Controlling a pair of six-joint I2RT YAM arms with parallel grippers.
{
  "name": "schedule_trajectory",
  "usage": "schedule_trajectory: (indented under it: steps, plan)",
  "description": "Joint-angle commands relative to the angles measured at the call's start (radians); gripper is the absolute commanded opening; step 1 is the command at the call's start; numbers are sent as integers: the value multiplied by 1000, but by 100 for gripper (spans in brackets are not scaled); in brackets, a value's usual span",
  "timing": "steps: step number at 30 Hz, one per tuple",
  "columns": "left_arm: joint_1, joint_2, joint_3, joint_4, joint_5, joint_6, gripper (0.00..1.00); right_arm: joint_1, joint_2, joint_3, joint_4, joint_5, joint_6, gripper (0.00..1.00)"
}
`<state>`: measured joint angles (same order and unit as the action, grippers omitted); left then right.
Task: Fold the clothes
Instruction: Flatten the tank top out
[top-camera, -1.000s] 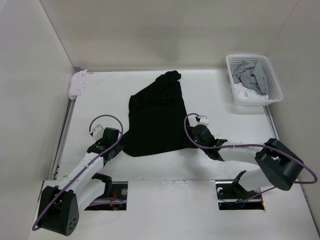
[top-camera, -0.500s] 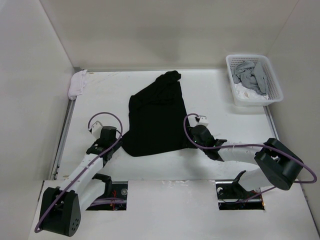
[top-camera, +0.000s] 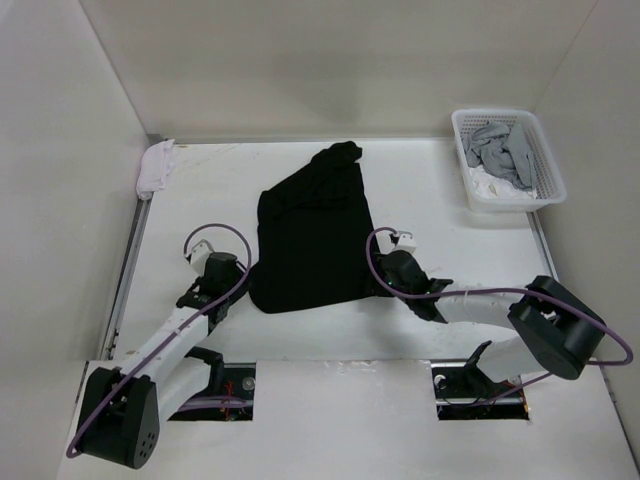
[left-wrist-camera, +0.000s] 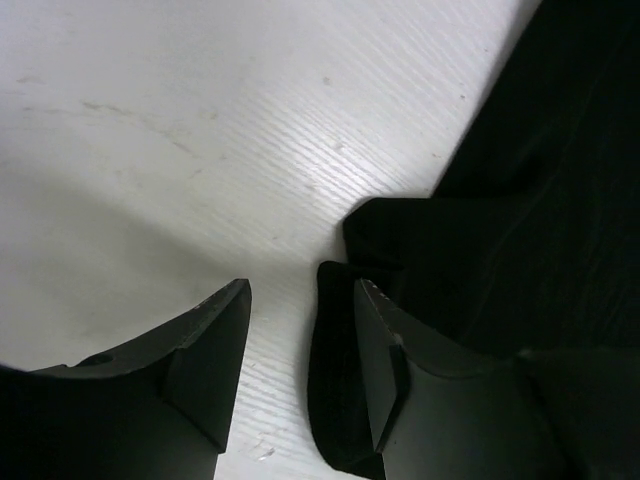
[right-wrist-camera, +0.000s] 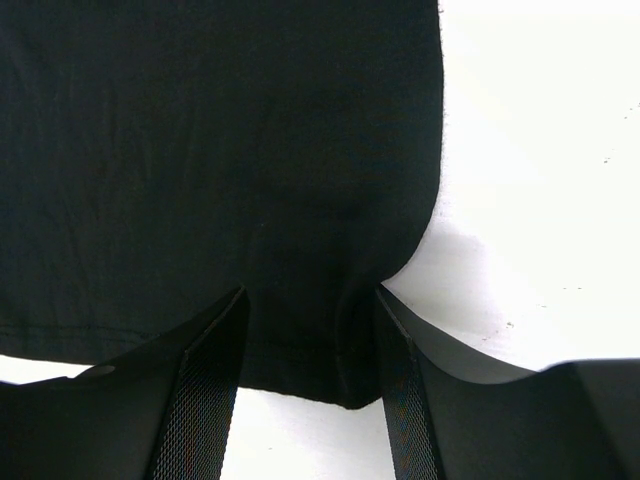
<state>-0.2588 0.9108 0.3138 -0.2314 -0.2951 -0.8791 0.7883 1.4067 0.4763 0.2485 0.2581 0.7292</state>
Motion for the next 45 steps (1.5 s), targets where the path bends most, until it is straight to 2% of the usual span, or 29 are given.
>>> schedule_trajectory:
  steps: [1, 4, 7, 8, 11, 13, 15, 19, 21, 24, 27, 30, 36, 39, 45]
  plan:
    - [-24, 52, -9, 134, 43, 14, 44, 15, 15, 18, -8, 30, -8, 57]
    - [-47, 126, -7, 223, 92, 3, 39, 15, 14, 18, -11, 33, -5, 55]
    - [-75, 180, 1, 279, 109, -17, 21, 13, 18, 24, -14, 36, -4, 36]
    - [-98, 194, 16, 276, 116, -36, 4, 12, 12, 30, -31, 38, 2, 20]
    - [-108, 140, 19, 226, 111, -53, 0, -5, -21, 24, -35, 53, 12, 13]
    - [-96, 32, 31, 85, 90, -76, 0, -31, -73, 10, -40, 69, 15, 9]
    - [-87, -93, 73, -128, 47, -109, 0, -63, -129, -2, -48, 76, 19, 7]
    - [-105, -251, 180, -492, -39, -191, 0, -123, -239, -22, -77, 75, 21, 6]
    - [-121, -270, 221, -636, -64, -236, 1, -139, -277, -28, -93, 67, 21, 6]
    - [-168, -237, 237, -733, -64, -280, 12, -140, -304, -38, -110, 66, 24, 6]
    - [-226, -225, 228, -746, -101, -331, 23, -142, -310, -57, -115, 64, 32, 6]
    - [-256, -219, 222, -706, -144, -356, 27, -140, -308, -64, -115, 64, 33, 6]
    - [-271, -135, 127, -475, -109, -325, 34, -136, -304, -71, -115, 59, 36, 8]
    - [-264, -90, 82, -343, -69, -264, 35, -136, -299, -77, -112, 59, 39, 9]
    - [-217, -15, 59, -263, -53, -186, 33, -136, -276, -79, -103, 58, 39, 9]
